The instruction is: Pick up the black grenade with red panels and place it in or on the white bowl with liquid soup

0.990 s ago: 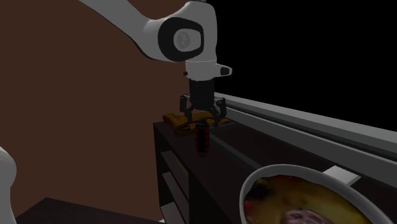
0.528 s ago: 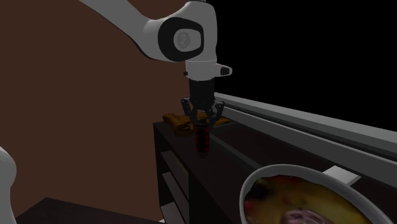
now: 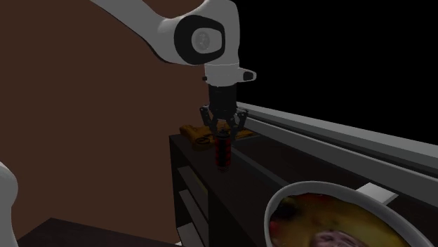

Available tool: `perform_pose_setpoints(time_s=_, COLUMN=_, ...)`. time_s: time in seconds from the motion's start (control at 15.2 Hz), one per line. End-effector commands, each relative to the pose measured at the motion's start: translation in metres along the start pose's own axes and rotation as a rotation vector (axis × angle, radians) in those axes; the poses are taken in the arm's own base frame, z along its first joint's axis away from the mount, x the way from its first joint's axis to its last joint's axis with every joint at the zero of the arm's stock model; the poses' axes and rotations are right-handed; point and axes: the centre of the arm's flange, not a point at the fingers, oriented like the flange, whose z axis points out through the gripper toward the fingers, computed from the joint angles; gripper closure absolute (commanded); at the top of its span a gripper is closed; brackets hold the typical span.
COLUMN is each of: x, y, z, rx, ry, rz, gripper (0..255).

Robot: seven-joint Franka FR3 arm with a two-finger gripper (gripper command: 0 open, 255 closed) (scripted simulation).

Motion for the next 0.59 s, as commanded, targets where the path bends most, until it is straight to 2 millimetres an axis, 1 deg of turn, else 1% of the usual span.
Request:
perform_pose_setpoints(time_s=0.0, x=0.002, y=-0.001, z=-0.009, rx=0.000, ry=0.000, rz=0.000, gripper=255)
perform_pose_setpoints(time_s=0.53, x=0.010, y=-0.002, z=-0.050, rx=0.000, ry=0.000, rz=0.000, gripper=255)
